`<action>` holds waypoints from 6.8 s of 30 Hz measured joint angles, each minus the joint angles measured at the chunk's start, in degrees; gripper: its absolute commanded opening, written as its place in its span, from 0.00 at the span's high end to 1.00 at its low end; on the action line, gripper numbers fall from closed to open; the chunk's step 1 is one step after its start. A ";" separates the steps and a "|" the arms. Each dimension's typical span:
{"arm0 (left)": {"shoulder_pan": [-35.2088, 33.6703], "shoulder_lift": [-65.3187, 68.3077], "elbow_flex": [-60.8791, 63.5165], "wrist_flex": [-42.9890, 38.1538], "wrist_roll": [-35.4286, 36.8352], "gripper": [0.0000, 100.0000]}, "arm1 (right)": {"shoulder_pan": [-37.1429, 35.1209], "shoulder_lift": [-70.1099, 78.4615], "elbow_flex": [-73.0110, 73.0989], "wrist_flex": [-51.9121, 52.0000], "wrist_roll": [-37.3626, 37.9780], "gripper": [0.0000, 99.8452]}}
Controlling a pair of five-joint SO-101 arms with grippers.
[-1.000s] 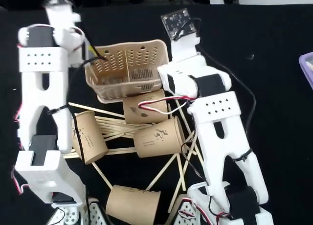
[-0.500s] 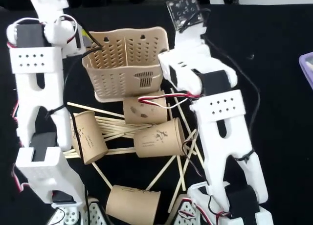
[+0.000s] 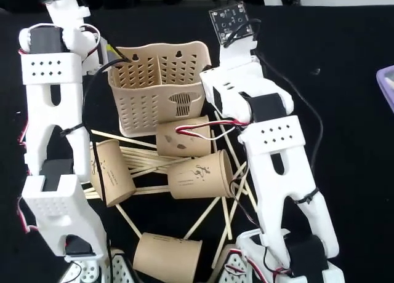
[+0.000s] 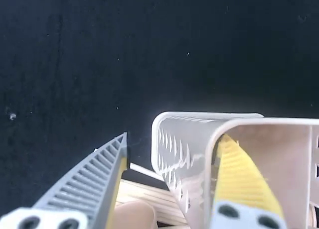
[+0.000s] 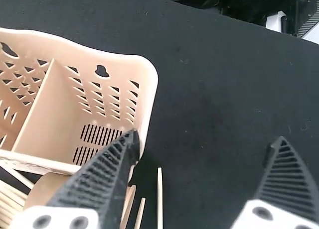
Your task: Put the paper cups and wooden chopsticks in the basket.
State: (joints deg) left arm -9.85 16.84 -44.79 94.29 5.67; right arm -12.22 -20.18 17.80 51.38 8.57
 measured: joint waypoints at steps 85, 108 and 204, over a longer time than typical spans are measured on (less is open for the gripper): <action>-4.13 3.16 -18.99 6.33 0.00 0.72 | -1.23 9.05 -28.22 24.62 0.09 0.66; -16.18 -53.54 63.82 -12.92 -8.88 0.72 | -1.23 -27.52 12.48 30.86 1.76 0.66; -18.90 -73.14 107.08 -35.08 -4.57 0.72 | -11.25 -2.11 -28.31 18.46 18.46 0.99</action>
State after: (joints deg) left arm -28.75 -56.31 62.29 59.21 1.10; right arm -23.47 -22.29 -10.51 69.85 27.03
